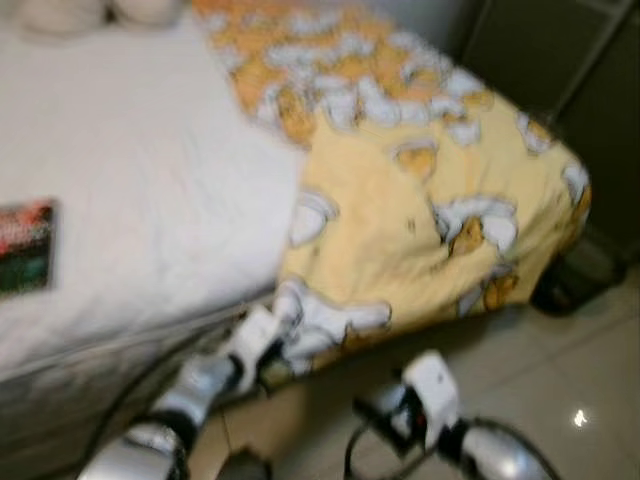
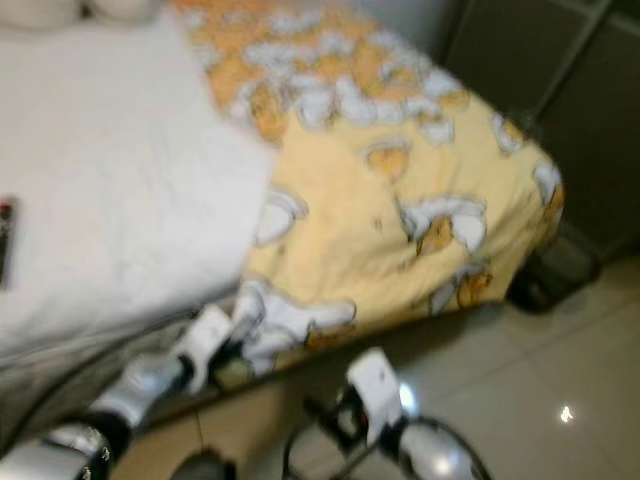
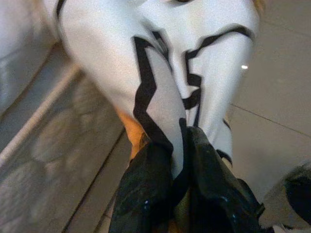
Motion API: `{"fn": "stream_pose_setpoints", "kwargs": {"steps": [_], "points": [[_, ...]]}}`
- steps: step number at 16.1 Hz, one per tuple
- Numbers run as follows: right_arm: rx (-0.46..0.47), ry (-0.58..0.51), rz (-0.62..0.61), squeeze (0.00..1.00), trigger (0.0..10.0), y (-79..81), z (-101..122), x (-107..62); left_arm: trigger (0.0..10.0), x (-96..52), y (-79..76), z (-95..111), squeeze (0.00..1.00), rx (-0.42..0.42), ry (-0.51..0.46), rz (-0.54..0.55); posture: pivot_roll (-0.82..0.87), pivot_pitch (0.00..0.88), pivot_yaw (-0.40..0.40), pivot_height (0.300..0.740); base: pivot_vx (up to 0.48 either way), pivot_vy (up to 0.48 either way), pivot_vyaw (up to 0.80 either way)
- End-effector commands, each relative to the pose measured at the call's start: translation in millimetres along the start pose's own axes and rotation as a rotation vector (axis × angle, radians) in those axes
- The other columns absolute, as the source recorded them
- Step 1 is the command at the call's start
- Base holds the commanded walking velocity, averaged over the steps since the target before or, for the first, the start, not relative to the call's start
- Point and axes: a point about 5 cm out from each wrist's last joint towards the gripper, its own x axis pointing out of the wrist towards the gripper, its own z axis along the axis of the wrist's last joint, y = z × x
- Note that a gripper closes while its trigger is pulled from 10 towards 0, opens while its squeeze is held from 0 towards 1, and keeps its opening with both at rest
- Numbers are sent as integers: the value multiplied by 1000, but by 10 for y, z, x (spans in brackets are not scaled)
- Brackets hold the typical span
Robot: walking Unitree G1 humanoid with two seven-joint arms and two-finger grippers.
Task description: Clean up the room
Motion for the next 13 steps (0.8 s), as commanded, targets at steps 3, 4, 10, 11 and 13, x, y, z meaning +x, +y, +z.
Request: {"fn": "stream_pose_setpoints", "kwargs": {"steps": [3, 4, 10, 11, 13], "points": [[-11, 20, 8, 0, 10000, -84, -24, -37, 10000, 228, -680, 139, 0, 48, -22, -316, -86, 32, -83, 740, 0, 0, 0], [-13, 28, 15, 0, 10000, -90, -45, -44, 10000, 269, -856, 200, 0, -21, -40, -409, -86, 32, -83, 740, 0, 0, 0], [2, 114, 23, 0, 10000, -300, -407, -136, 10000, 324, -1446, 419, 0, -120, -101, -718, -97, 36, -91, 740, 0, 0, 0], [10, 150, 22, 0, 10000, -352, -550, -152, 10000, 307, -1516, 407, 0, -103, -94, -773, -98, 37, -90, 740, 0, 0, 0], [24, 191, 16, 0, 10000, -379, -698, -141, 10000, 293, -1570, 378, 0, -125, -76, -802, -102, 41, -89, 740, 0, 0, 0]]}}
